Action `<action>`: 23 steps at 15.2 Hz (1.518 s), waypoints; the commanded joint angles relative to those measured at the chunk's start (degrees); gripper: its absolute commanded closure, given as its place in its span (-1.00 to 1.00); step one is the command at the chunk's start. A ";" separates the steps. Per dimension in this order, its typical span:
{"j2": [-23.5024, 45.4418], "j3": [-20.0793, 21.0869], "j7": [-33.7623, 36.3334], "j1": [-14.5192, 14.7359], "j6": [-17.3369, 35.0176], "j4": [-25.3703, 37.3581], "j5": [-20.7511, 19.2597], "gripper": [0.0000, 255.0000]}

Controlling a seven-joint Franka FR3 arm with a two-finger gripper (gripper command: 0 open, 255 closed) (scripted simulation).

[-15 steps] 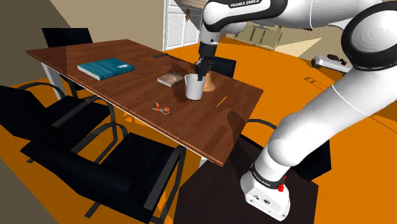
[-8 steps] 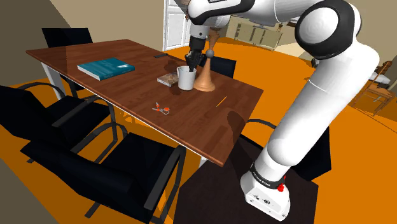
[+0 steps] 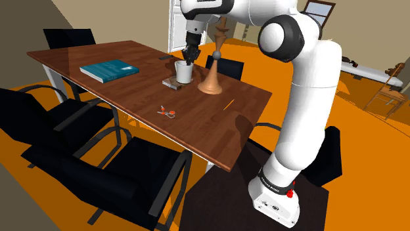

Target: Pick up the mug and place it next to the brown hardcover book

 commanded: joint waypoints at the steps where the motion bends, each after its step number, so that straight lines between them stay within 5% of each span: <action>1: 5.94 -0.03 -0.50 -1.02 -2.87 8.72 0.91 1.00; 4: 13.87 0.19 -0.70 -2.62 -7.41 21.13 1.96 1.00; 23: 13.31 0.34 -2.04 -1.62 7.53 5.53 2.19 1.00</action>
